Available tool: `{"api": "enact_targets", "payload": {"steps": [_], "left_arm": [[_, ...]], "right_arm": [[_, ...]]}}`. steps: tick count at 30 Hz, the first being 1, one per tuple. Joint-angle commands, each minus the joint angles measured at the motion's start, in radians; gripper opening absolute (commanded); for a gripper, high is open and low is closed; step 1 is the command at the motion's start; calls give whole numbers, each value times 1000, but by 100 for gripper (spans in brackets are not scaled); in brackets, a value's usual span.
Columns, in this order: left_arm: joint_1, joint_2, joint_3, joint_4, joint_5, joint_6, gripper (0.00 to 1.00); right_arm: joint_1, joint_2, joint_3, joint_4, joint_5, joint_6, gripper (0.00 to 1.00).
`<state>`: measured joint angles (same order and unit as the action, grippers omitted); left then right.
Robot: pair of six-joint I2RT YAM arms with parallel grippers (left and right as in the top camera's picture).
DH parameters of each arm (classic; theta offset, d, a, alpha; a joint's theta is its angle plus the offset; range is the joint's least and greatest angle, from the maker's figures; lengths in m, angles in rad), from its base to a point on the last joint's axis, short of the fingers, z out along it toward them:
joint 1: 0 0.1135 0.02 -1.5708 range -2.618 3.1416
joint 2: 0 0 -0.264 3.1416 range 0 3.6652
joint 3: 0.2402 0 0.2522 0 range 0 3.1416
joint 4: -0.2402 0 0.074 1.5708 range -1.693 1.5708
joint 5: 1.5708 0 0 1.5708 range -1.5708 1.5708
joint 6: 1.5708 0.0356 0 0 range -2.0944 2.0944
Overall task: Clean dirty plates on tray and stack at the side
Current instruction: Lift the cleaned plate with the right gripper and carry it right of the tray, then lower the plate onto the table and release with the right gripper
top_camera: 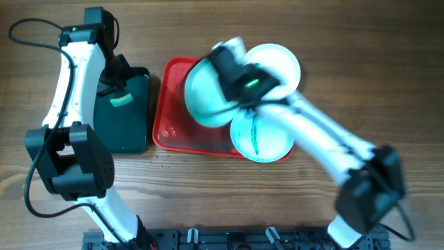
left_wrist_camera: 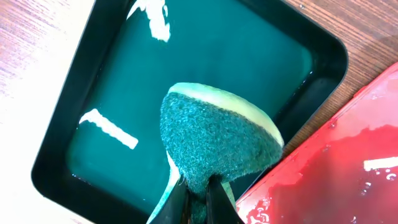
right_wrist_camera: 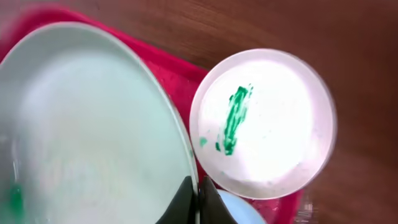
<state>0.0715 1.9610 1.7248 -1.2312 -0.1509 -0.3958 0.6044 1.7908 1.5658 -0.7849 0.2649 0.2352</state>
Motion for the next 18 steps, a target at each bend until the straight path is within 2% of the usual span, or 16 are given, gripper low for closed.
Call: {"api": "enact_targets", "payload": {"steps": [1, 5, 8, 12, 18], "left_arm": [[3, 9, -5, -1, 5, -13, 4], [3, 9, -5, -1, 5, -13, 4], [3, 9, -5, 0, 5, -13, 4], [3, 9, -5, 0, 5, -13, 4], [3, 9, -5, -1, 5, -13, 4]], "right_arm": [[-259, -107, 11, -67, -454, 6, 4], [-546, -108, -25, -171, -469, 0, 4], [-732, -108, -89, -151, -468, 0, 4], [-873, -108, -215, -35, -317, 27, 4], [-996, -108, -418, 147, -298, 29, 4]]}}
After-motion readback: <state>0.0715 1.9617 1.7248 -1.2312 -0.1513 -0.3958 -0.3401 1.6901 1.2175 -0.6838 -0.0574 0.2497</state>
